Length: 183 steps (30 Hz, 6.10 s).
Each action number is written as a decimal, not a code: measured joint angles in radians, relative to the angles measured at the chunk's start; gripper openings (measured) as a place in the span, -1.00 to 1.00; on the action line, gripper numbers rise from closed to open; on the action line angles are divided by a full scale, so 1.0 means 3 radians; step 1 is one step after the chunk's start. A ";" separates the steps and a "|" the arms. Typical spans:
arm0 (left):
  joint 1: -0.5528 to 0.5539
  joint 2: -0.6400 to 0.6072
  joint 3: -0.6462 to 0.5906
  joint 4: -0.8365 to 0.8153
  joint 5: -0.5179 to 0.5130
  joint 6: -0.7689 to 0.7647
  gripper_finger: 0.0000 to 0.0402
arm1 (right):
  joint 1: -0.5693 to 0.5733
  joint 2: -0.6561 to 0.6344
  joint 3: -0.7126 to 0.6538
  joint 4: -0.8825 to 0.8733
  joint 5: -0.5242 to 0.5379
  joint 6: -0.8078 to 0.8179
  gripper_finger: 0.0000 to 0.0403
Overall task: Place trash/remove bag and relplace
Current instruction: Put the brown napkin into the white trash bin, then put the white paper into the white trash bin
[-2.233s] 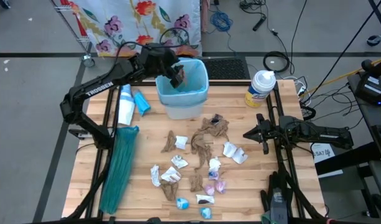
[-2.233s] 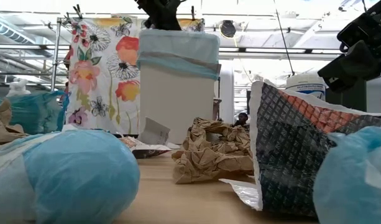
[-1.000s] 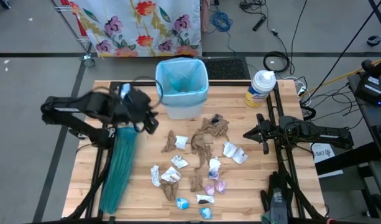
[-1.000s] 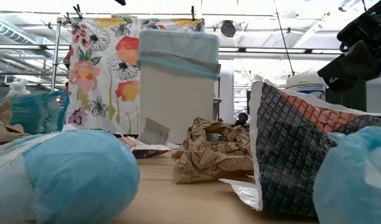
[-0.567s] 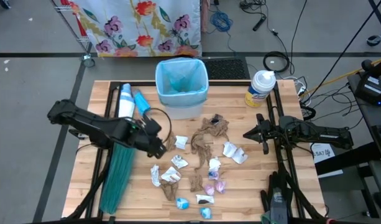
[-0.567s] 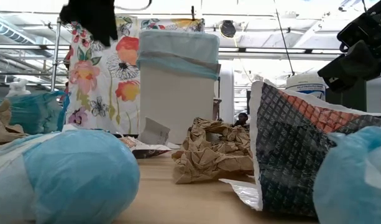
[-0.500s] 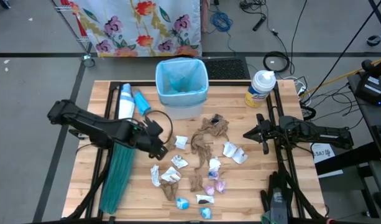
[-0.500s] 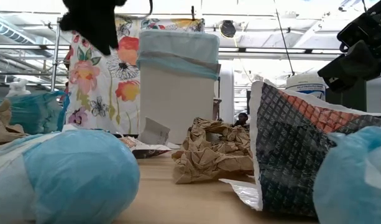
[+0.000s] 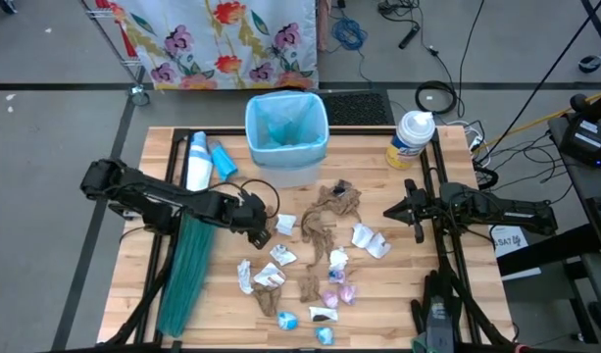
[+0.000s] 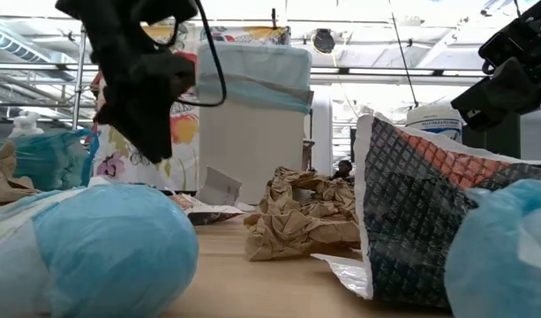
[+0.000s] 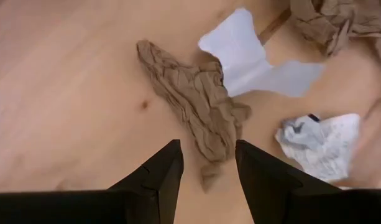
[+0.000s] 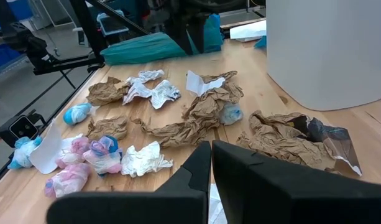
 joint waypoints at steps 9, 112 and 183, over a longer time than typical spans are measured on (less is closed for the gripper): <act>0.0222 0.0583 0.0004 0.0426 0.0308 0.0443 -0.24 | 0.0000 0.0000 0.0000 0.0000 -0.0001 -0.0001 -0.96; 0.1107 -0.0519 0.2799 -0.2090 0.0129 0.1251 -0.41 | 0.0001 0.0014 0.0001 0.0000 0.0000 0.0000 -0.96; -0.1571 0.0695 0.0443 -0.0404 0.0049 -0.2778 -0.97 | 0.0000 0.0015 0.0001 -0.0001 -0.0001 0.0000 -0.96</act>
